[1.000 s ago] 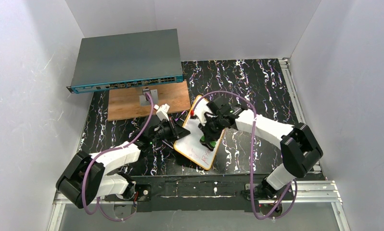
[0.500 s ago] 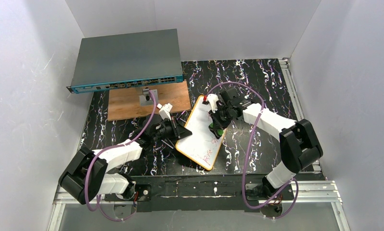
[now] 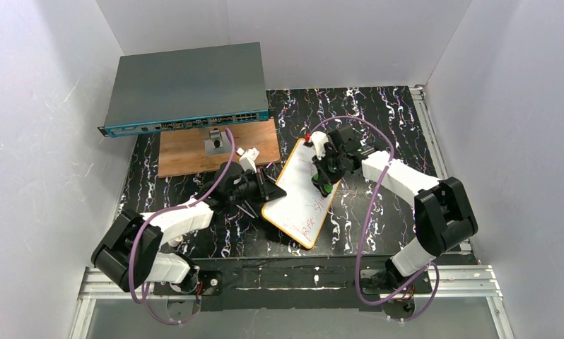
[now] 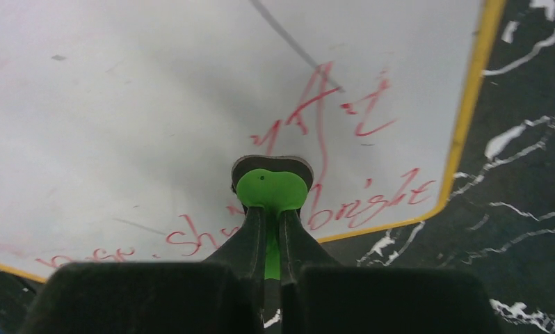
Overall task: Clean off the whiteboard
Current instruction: Erase the whiteboard at the center of the board.
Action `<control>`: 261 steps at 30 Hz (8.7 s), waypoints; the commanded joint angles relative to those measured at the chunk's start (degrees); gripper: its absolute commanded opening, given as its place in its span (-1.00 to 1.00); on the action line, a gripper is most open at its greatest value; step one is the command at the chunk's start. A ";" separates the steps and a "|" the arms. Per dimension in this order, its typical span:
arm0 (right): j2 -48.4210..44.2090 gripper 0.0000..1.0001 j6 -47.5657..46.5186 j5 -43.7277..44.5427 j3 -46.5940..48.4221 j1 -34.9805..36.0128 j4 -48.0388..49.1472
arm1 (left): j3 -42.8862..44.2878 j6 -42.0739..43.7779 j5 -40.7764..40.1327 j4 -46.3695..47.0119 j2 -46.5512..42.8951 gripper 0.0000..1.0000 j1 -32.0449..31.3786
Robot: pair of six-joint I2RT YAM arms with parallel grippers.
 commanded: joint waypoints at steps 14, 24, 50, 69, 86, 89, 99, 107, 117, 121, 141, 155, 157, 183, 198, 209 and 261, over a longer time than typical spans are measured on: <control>-2.27 -0.97 2.25 2.23 -0.61 -2.47 5.05 | 6.08 2.59 8.68 1.39 0.17 -1.00 -2.78; -0.69 -0.97 0.77 -1.59 0.35 -3.16 1.68 | 7.06 3.29 8.55 -0.03 -0.03 -1.00 -3.04; 0.20 -0.97 -12.03 -4.06 0.06 2.25 -9.01 | 6.40 4.12 6.80 -1.88 -1.35 -1.00 -3.05; 1.58 -0.97 -13.24 -3.83 -0.72 -2.26 -12.62 | 5.81 4.75 6.09 -3.68 -3.32 -1.00 -2.92; -2.06 -0.97 -7.12 4.23 -2.68 -2.35 -3.71 | 6.04 6.36 8.17 -4.71 -3.26 -1.00 -2.91; -2.19 -0.97 -7.99 0.10 -2.50 -2.28 -5.20 | 5.22 6.63 8.06 -3.70 -3.21 -1.00 -2.92; -4.92 -0.97 -10.88 -9.41 -3.71 -1.62 -5.88 | 0.25 5.63 7.68 1.61 -4.30 -1.00 -2.96; -4.35 -0.97 -11.50 -11.77 -3.75 -1.56 -6.18 | -0.91 7.24 7.11 1.96 -5.49 -1.00 -2.95; -4.67 -0.97 -12.13 -10.99 -4.05 -1.54 -6.25 | -0.47 9.59 8.00 0.86 -4.87 -1.00 -2.91; -6.14 -0.97 -12.52 -11.62 -4.44 -1.45 -6.78 | -0.51 10.17 7.92 0.58 -4.47 -1.00 -2.90; -6.60 -0.97 -13.62 -11.95 -0.05 -1.23 -10.05 | 2.29 13.37 8.35 -3.59 -4.75 -1.00 -2.96; -8.74 -0.97 -13.06 -11.18 -1.19 -1.23 -8.64 | 0.46 11.38 7.59 -0.34 -4.44 -1.00 -2.96; -9.24 -0.97 -13.09 -11.19 -1.54 -1.18 -8.48 | 0.27 11.17 7.32 0.09 -4.26 -1.00 -2.95; -13.90 -0.97 -9.71 -9.63 -3.65 -5.89 -3.15 | -1.69 13.30 9.72 0.82 -4.74 -1.00 -2.93; -13.48 -0.97 -11.09 -2.86 -6.82 -3.51 -0.88 | -0.25 10.11 10.19 3.63 -0.55 -1.00 -2.96; -13.46 -0.97 -7.59 3.28 -7.81 -4.40 3.56 | -0.20 9.50 9.41 3.86 -0.87 -1.00 -2.95; -11.14 -0.97 -15.98 -8.94 -10.10 -2.58 -2.90 | 7.33 11.97 6.60 -9.00 -0.40 -1.00 -2.86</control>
